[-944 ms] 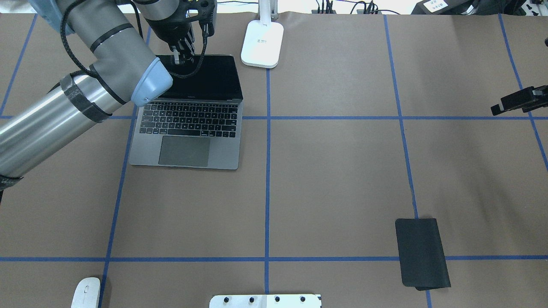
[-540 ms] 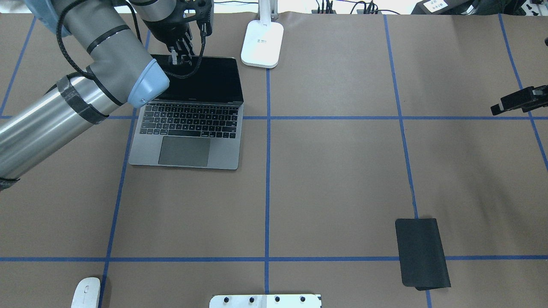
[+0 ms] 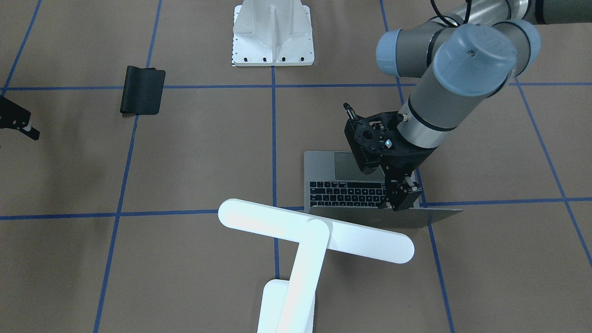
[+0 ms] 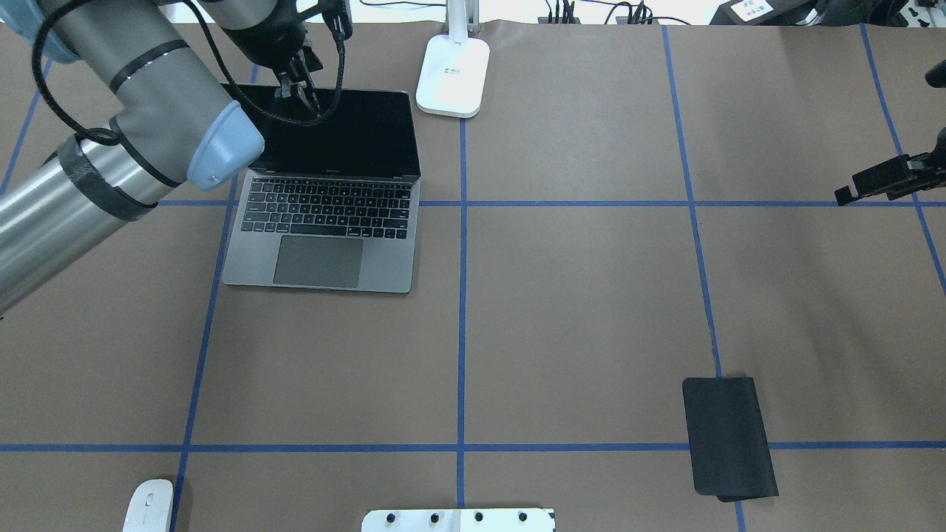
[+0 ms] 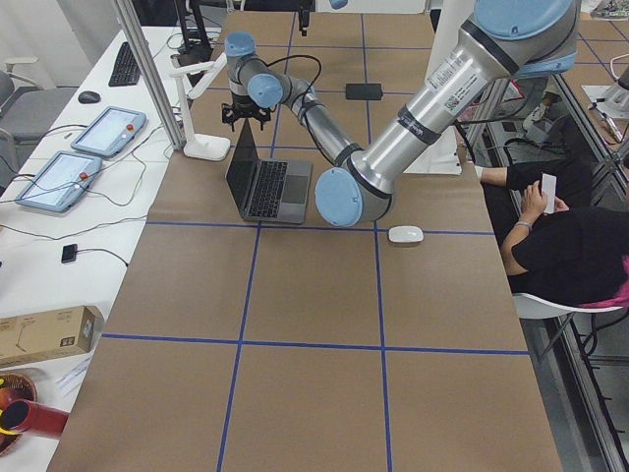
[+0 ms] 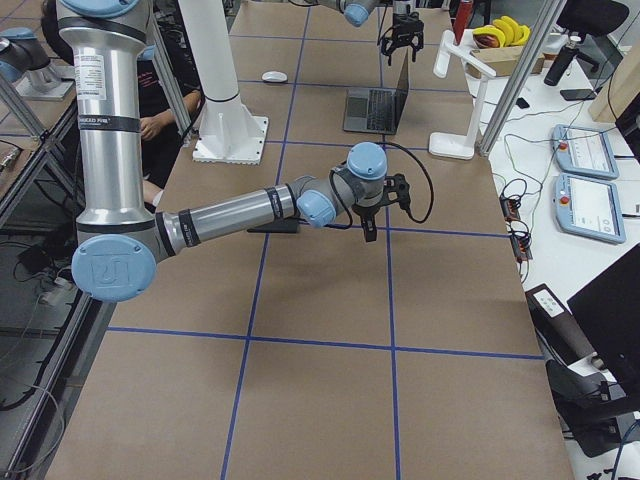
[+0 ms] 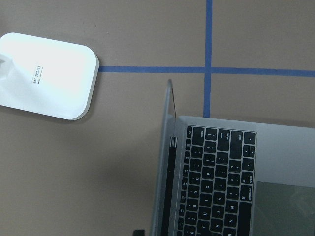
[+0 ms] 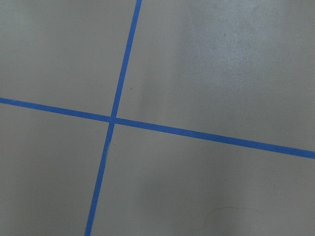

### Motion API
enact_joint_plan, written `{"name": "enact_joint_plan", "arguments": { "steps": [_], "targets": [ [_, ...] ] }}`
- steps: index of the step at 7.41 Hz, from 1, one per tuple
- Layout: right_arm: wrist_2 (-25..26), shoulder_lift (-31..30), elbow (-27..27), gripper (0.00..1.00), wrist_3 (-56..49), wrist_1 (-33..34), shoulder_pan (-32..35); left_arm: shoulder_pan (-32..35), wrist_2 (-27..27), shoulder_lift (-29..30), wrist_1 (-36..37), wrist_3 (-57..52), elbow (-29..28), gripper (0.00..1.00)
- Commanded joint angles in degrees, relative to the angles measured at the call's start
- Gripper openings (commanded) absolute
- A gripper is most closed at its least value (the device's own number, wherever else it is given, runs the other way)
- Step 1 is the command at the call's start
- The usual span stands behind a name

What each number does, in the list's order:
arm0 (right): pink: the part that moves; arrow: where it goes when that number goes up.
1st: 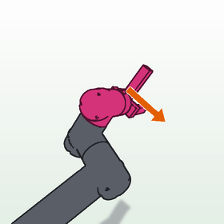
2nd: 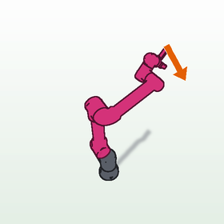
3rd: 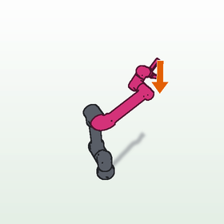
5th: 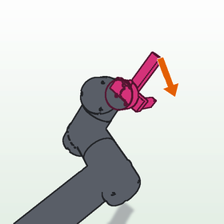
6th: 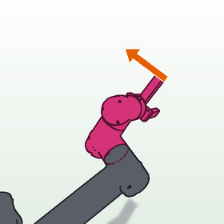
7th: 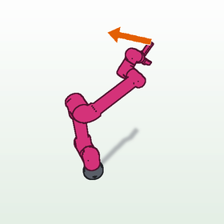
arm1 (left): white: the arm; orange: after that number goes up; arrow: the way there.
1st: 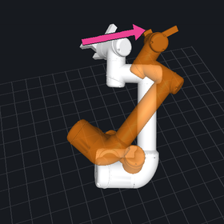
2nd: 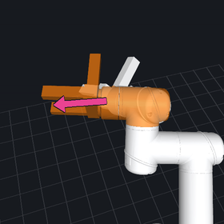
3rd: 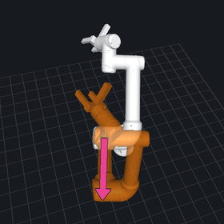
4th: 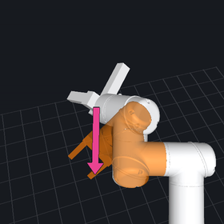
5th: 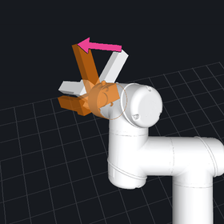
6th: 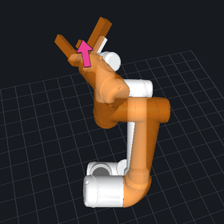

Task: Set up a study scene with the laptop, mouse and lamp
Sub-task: 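Open the left gripper and withdraw while the right gripper reaches the mouse pad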

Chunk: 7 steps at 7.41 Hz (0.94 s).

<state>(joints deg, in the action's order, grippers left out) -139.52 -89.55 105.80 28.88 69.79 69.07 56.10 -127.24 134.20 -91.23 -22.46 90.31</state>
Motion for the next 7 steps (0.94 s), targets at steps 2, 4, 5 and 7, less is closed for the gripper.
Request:
{"name": "enact_joint_plan", "arguments": {
  "steps": [2,4,5,7],
  "targets": [
    [-0.58,-2.54,1.68,1.0,5.61,0.0,-8.99,4.02,-6.36,-14.86,0.52,16.55,15.7,1.0],
    [-0.58,-4.57,5.53,1.0,16.34,-0.09,-16.83,4.02,-6.01,-25.87,0.7,27.02,24.1,1.0],
    [-0.23,-7.1,8.17,1.0,17.51,-0.18,-19.3,4.02,-5.92,-30.1,0.61,30.42,24.38,1.0],
    [0.47,-11.77,12.75,1.0,19.97,-0.18,-24.3,3.93,-2.08,-38.97,0.08,40.35,29.19,1.0]
  ]
}}
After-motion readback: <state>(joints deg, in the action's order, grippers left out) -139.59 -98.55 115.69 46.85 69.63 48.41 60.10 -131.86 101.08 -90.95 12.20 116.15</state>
